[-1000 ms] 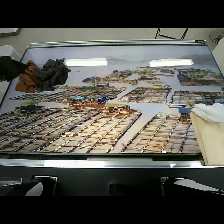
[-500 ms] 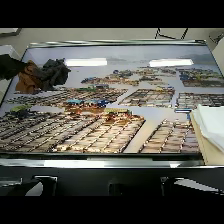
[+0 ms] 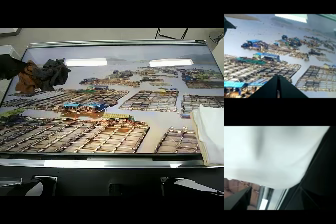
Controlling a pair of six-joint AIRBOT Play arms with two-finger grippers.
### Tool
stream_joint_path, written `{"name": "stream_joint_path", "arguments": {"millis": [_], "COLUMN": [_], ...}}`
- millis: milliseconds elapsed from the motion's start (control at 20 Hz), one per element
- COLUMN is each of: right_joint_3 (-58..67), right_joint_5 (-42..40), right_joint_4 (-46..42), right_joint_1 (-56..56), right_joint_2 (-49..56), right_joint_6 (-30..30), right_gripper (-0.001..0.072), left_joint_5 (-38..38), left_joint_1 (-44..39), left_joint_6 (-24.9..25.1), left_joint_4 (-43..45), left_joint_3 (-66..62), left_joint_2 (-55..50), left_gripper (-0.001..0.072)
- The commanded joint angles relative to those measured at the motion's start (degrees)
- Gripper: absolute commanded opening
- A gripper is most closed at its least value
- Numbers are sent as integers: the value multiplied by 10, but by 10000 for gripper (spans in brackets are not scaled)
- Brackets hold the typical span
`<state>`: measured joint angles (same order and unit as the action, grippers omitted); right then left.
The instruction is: Fold the clothes and pants, and hang the long-sleeved shirts on hangers.
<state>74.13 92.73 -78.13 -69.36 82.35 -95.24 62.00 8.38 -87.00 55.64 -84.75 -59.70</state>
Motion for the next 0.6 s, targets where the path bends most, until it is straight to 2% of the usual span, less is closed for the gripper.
{"name": "stream_joint_path", "arguments": {"millis": [0, 100, 150, 250, 300, 350, 400, 450, 500, 550], "right_joint_3": [121, 245, 296, 342, 342, 332, 313, 286, 250, 214], "right_joint_5": [-56, -128, -166, -198, -190, -160, -123, -79, -47, -32], "right_joint_4": [124, 194, 198, 190, 187, 170, 148, 127, 118, 114], "right_joint_1": [16, 70, 117, 228, 286, 348, 402, 455, 500, 536], "right_joint_2": [-14, -16, -19, -28, -30, -27, -20, -10, 1, 7], "right_joint_6": [43, 81, 96, 104, 94, 81, 65, 45, 30, 24], "right_gripper": [693, 681, 681, 681, 682, 681, 675, 675, 675, 675], "left_joint_5": [-78, -178, -199, -163, -108, -49, 19, 85, 145, 165], "left_joint_1": [-6, -40, -61, -98, -112, -119, -119, -119, -119, -122], "left_joint_6": [9, 45, 37, -56, -99, -120, -121, -130, -119, -83], "left_joint_4": [-71, -34, 22, 188, 258, 292, 294, 287, 275, 264], "left_joint_3": [-4, -17, -23, -25, -25, -25, -24, -20, -8, 19], "left_joint_2": [1, -3, -11, -45, -71, -97, -128, -155, -177, -186], "left_gripper": [16, 14, 14, 13, 15, 18, 159, 551, 703, 703]}}
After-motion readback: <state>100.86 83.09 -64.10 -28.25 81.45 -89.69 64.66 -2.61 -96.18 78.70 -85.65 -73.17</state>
